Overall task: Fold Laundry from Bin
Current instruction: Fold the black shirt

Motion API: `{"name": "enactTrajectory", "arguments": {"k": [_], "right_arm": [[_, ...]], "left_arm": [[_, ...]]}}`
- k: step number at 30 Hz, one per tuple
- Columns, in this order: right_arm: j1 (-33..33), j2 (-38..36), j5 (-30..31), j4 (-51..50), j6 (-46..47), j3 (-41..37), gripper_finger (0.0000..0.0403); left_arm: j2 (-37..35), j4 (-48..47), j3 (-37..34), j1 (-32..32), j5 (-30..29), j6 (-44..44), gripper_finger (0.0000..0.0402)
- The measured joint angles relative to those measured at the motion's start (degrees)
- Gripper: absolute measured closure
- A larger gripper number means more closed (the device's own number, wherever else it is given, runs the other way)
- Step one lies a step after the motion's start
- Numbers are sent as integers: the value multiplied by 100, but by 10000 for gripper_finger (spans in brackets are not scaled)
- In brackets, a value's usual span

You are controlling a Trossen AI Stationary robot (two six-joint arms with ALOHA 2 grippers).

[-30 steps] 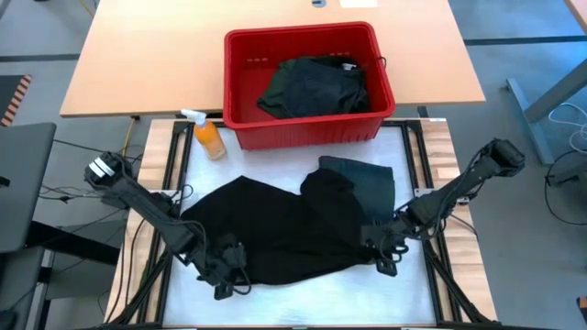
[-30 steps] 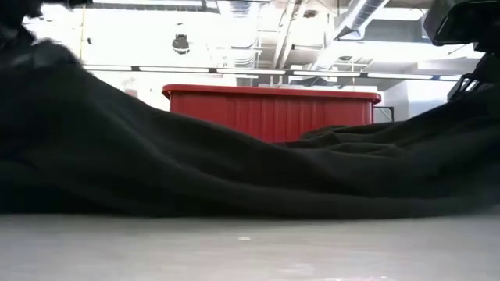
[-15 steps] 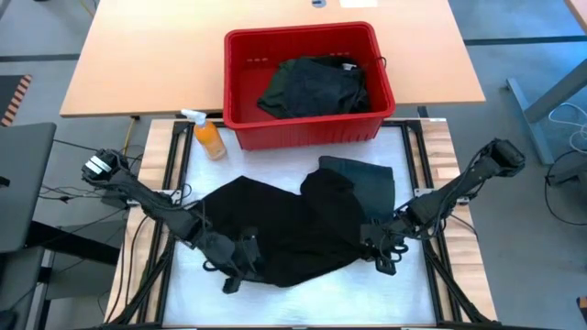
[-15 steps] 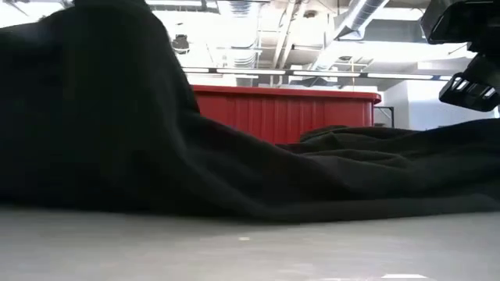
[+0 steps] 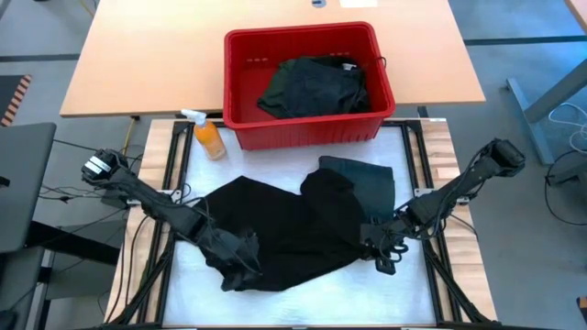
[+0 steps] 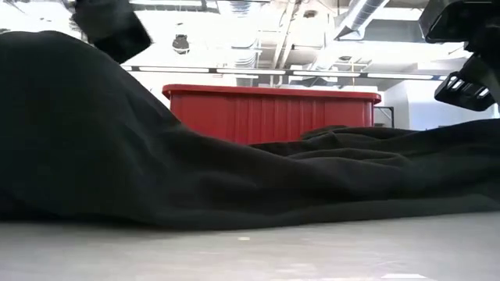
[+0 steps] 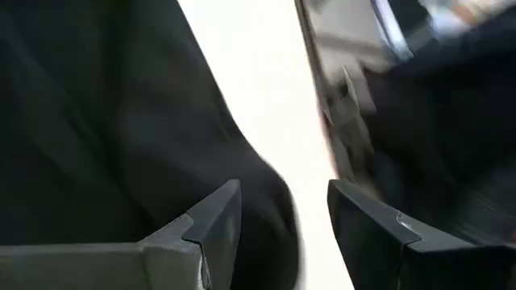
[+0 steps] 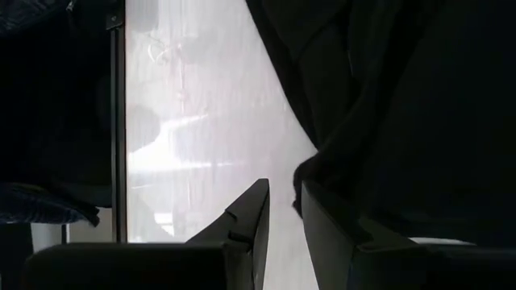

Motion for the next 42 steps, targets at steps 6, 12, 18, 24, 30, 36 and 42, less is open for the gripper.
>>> {"name": "enactTrajectory", "arguments": {"k": [6, 12, 18, 24, 30, 36, 42], "right_arm": [[0, 0, -2, 9, 52, 0, 300], [0, 0, -2, 42, 63, 2, 300], [0, 0, -2, 21, 66, 2, 300], [-2, 0, 11, 0, 16, 2, 300], [-7, 0, 81, 2, -72, 2, 300], [-7, 0, 83, 10, -85, 2, 300], [-7, 0, 83, 13, -84, 2, 300]], "left_arm": [[197, 828, 6, 510, -1573, 1234, 228], [1201, 1425, 2, 1122, -1138, 1198, 228], [1832, 1735, -2, 1324, -719, 1038, 228], [2083, 1971, 0, 1310, -888, 939, 228], [2081, 1914, 0, 1306, -1203, 940, 228], [2339, 2073, -4, 1313, -1080, 748, 228], [2655, 2429, 2, 1303, -903, 593, 232]]}}
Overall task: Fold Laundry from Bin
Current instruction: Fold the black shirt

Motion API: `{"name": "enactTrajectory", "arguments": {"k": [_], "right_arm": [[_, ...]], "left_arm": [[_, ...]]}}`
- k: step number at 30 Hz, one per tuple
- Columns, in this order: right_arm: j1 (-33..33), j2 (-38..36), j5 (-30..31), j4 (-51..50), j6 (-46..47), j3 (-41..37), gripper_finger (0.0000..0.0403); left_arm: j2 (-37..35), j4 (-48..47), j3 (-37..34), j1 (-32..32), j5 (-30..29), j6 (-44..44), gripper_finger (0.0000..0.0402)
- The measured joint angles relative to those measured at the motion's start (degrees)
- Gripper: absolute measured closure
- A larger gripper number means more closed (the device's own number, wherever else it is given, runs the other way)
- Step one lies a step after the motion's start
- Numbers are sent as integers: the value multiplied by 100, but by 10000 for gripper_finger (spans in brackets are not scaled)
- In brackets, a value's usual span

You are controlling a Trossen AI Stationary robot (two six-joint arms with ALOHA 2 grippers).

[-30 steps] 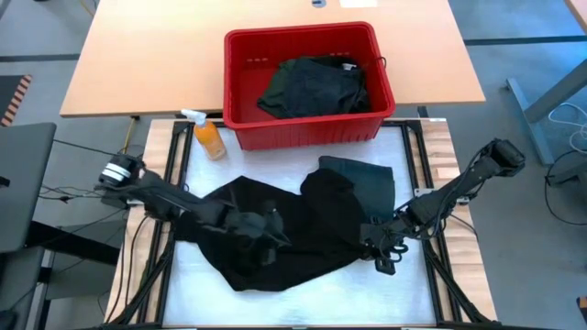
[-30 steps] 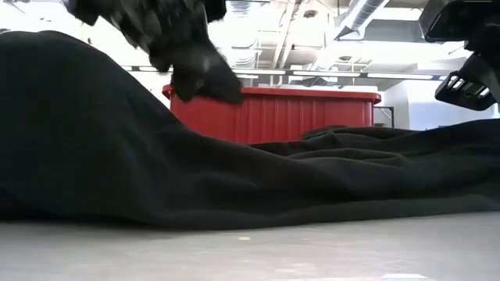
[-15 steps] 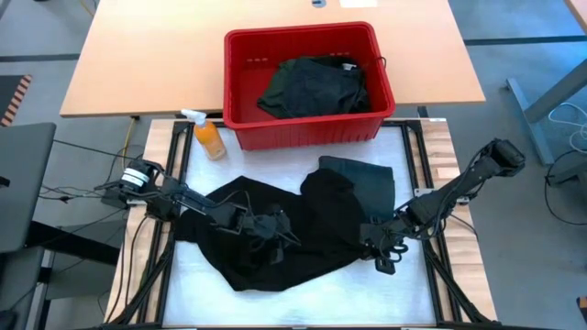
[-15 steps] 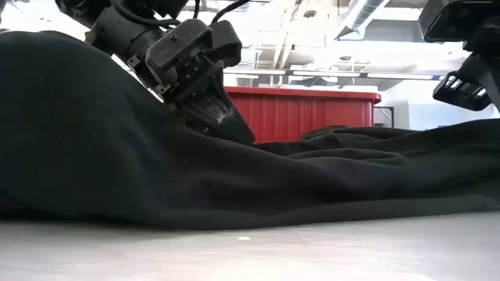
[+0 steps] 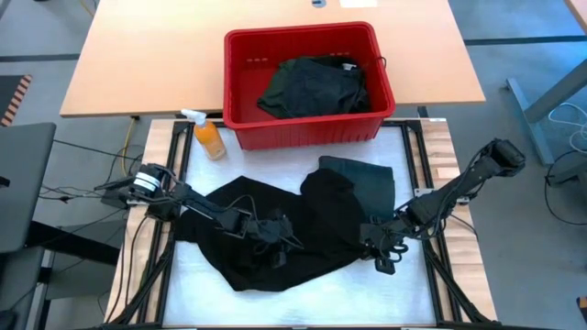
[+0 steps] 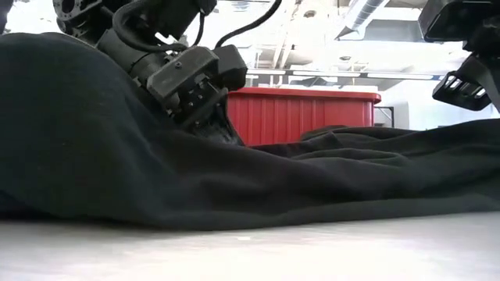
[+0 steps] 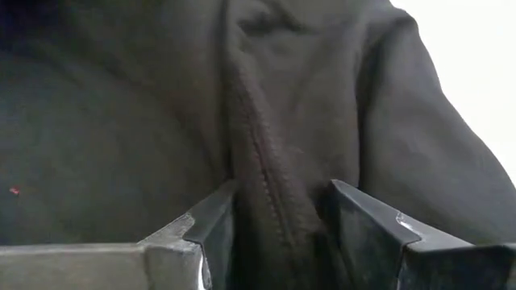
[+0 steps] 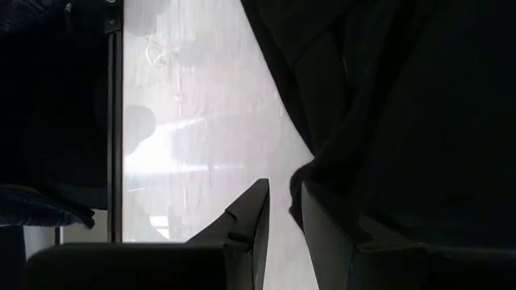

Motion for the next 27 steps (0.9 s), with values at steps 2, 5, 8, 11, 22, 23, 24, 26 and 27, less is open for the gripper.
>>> {"name": "enactTrajectory", "arguments": {"k": [2, 5, 8, 11, 22, 23, 24, 26, 27], "right_arm": [[0, 0, 0, 7, 0, 0, 300], [0, 0, -2, -12, 1, 0, 300], [-37, 0, -176, -48, 2, 33, 300], [-90, 0, -526, -62, 18, 194, 300], [-138, -13, -454, -1528, -630, 1432, 300], [-138, -26, -320, -1602, -758, 1513, 300], [-140, -32, -153, -1617, -907, 1576, 300], [-144, -34, 236, -1507, -1272, 1641, 300], [-144, -29, 443, -1430, -1456, 1641, 300]], "left_arm": [[-8, 68, 0, 4, -56, -2, 246], [-48, 80, 5, 6, 5, 11, 294], [-78, -21, 142, 1, 189, 115, 372], [-219, -494, 491, 1, 419, 350, 393], [-1889, -4484, 3033, -848, 22, 1499, 401], [-1999, -4610, 3219, -1014, -21, 1503, 401], [-2104, -4747, 3399, -1190, -103, 1507, 401], [-2281, -4999, 3648, -1560, -363, 1483, 401], [-2341, -5143, 3743, -1742, -524, 1425, 401]]}}
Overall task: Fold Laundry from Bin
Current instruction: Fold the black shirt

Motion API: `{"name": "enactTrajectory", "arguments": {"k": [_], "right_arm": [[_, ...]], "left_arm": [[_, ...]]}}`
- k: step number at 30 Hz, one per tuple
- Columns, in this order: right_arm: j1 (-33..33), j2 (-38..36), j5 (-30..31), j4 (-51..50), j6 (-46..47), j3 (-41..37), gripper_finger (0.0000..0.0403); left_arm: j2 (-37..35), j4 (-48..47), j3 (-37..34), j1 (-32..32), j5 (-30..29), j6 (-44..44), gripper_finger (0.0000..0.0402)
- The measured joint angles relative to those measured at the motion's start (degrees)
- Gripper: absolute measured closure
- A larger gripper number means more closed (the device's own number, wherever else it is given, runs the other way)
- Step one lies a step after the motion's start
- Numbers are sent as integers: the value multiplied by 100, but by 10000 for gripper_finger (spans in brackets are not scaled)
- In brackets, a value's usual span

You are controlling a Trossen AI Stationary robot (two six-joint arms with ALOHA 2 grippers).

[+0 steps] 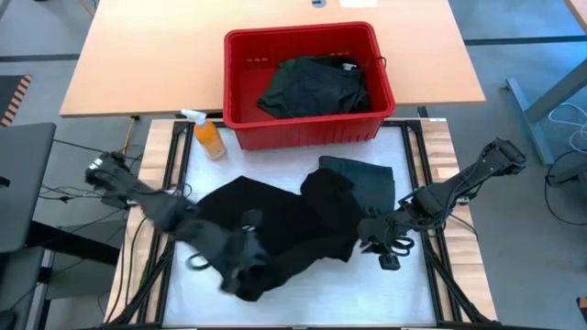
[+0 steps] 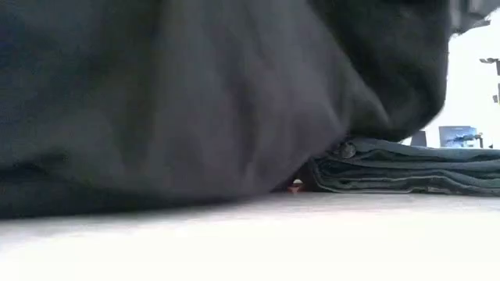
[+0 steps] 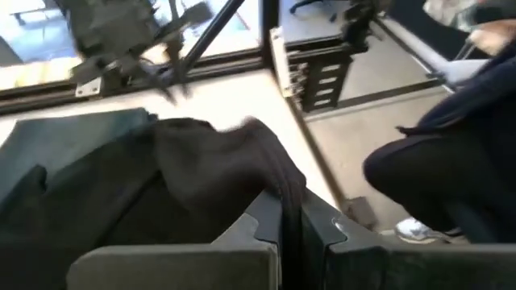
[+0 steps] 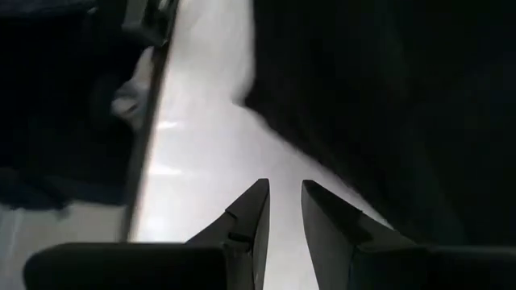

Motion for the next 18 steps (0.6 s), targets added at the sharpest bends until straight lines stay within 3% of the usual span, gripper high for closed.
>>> {"name": "enactTrajectory", "arguments": {"k": [3, 8, 13, 18], "right_arm": [[-4, 61, 372, 363, -565, -60, 300], [51, 163, 426, 724, -1831, -74, 297], [132, 206, 792, 780, -2182, -72, 267], [149, 666, 826, 957, -2222, -126, 200]], "left_arm": [[-144, -313, 106, -531, -647, -304, 401], [-174, -815, 105, -1125, -1554, -1115, 401], [-127, -1068, 102, -1349, -1839, -1623, 401], [-128, -1086, 101, -1369, -1930, -1657, 401]]}}
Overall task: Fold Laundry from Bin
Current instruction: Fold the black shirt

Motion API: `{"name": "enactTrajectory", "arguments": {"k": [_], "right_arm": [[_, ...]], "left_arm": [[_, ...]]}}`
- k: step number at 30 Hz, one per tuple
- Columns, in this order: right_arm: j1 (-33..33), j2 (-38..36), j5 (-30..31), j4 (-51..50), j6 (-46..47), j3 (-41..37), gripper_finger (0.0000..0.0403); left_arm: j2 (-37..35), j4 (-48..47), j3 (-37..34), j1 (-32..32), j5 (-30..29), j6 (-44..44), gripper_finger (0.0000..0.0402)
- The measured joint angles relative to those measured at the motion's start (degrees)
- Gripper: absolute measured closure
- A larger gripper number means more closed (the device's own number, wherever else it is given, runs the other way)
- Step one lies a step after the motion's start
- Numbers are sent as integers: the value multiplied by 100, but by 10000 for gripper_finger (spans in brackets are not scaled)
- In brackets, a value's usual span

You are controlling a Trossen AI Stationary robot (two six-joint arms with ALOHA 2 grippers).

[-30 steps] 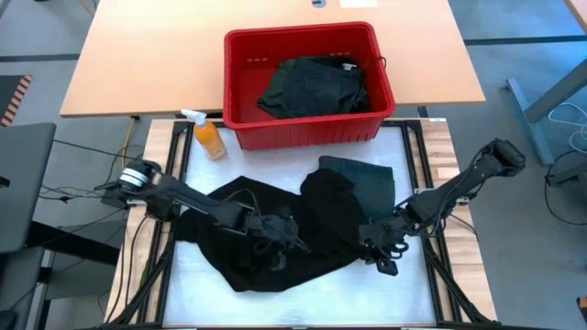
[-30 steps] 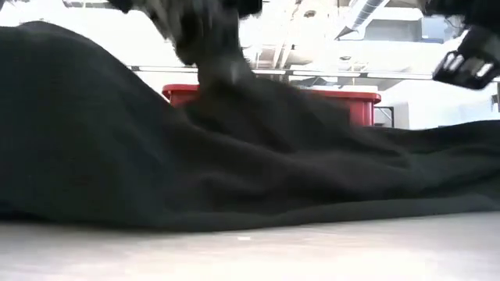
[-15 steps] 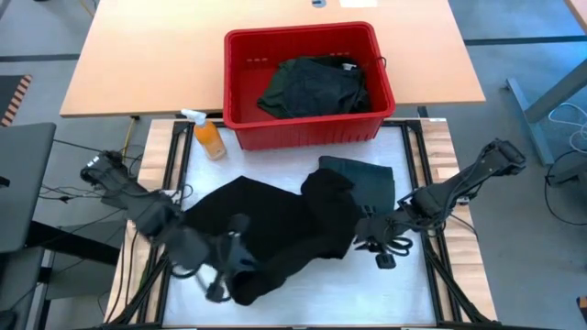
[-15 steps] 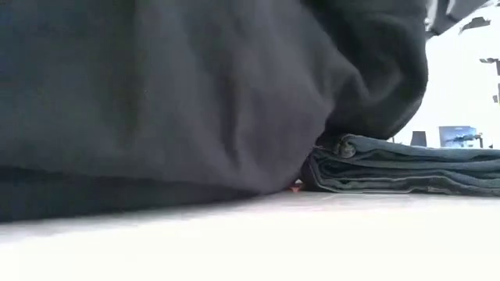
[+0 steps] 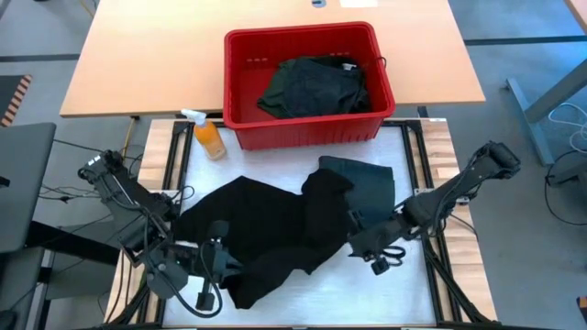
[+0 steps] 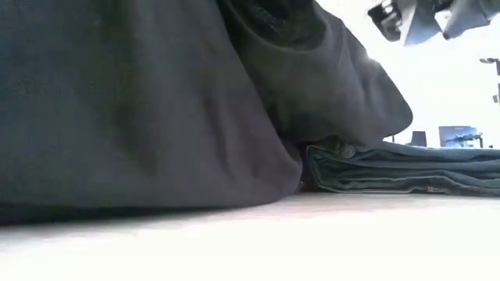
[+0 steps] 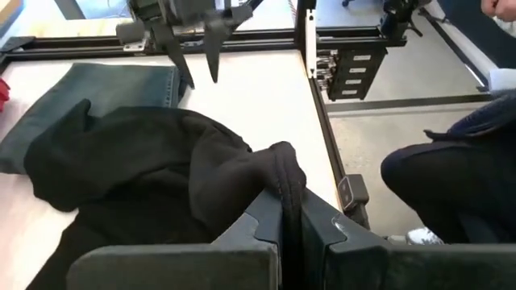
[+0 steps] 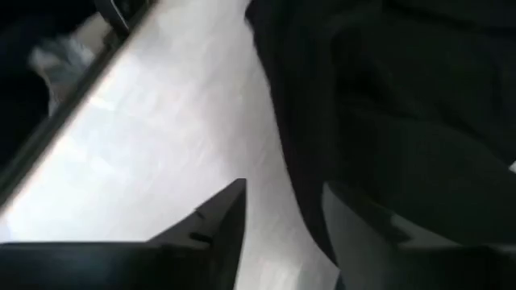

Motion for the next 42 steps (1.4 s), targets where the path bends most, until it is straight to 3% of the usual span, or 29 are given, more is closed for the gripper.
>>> {"name": "enactTrajectory", "arguments": {"k": [3, 6, 14, 17, 21, 26, 28, 31, 37, 42], "right_arm": [[26, 348, 24, -21, -265, 7, 159], [60, 579, 318, -18, -232, 16, 142], [79, 1047, 1336, -54, -230, 24, 153], [72, 1282, 1372, -53, -254, 24, 167], [76, 1531, 1487, -65, -293, 24, 218], [69, 1373, 1878, -377, -842, 185, 362], [5, 1198, 2218, -722, -1198, 469, 383], [-184, 917, 3089, -1321, -1664, 1113, 375], [-689, 367, 4693, -1121, -3567, 2888, 384], [-1182, 35, 4580, 119, -4848, 4282, 384]], "left_arm": [[0, -8, 0, 2, 0, 79, 401], [1, -39, 0, 2, 0, 80, 401], [0, -270, 0, 2, 2, -97, 401], [1, -269, 0, 2, 6, -97, 401], [0, -266, 0, 2, 144, -108, 401], [-6, -203, -1, 2, 235, -48, 401], [-59, -167, 0, 2, 183, 63, 401], [-235, -153, 52, 2, -104, 377, 401], [-685, -84, 945, 1, -1723, 1554, 401], [-937, 32, 1986, 2, -2279, 2396, 401]]}}
